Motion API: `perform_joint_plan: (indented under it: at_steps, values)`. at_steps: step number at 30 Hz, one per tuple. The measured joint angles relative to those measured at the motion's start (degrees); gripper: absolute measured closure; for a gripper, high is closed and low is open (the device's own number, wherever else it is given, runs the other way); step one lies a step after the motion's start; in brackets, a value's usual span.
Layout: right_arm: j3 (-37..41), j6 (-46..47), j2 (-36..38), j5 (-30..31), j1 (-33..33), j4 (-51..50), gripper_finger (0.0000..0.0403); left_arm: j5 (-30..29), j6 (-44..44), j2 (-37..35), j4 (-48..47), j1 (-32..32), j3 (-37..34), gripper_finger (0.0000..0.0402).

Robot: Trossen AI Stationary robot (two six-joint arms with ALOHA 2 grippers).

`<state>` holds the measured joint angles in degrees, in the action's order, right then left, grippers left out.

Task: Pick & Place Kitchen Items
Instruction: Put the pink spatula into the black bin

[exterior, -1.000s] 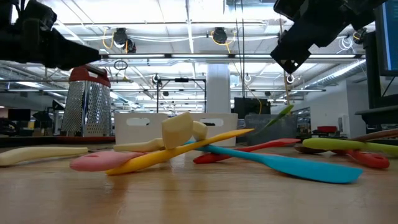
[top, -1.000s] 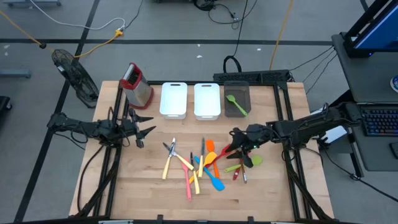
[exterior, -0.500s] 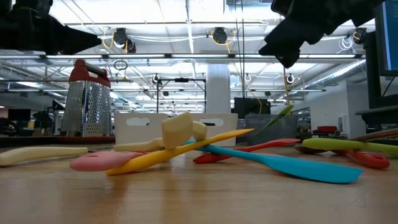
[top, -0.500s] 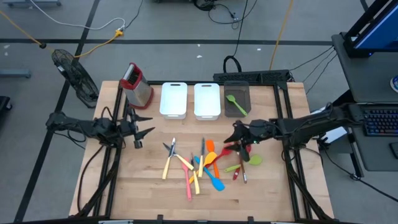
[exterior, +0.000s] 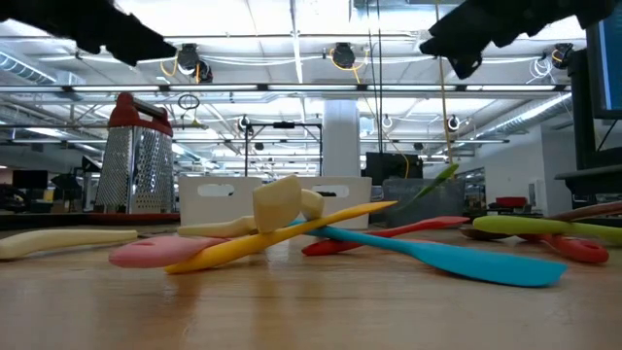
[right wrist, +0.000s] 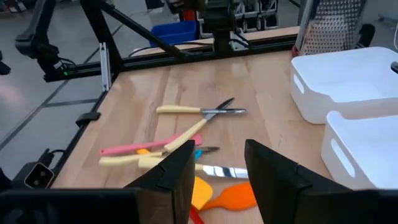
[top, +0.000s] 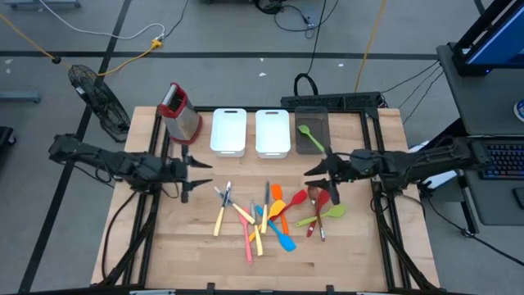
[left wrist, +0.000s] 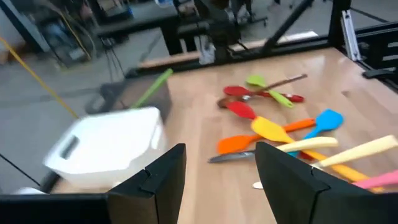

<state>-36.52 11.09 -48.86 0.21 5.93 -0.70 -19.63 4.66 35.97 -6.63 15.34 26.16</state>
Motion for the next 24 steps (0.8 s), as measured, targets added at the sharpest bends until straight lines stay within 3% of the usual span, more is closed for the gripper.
perform_joint_plan:
  at_steps: [7,16,20,24]
  values:
    - [5.10,0.08,7.22,-0.02,0.00,-0.05,0.0271,4.95,-6.41,16.03,-1.27,2.53,8.91,0.0201]
    - [8.68,-4.09,13.20,-0.54,0.00,-1.96,0.0271,5.21,-15.47,36.40,-14.69,6.23,28.40,0.0201]
    - [11.25,-4.11,16.91,-0.68,0.00,-1.76,0.0271,5.60,-26.08,41.64,-18.18,6.66,34.91,0.0201]
    - [13.97,-4.09,21.00,-0.77,0.00,-1.78,0.0271,10.04,-41.07,45.00,-20.84,6.67,39.13,0.0201]
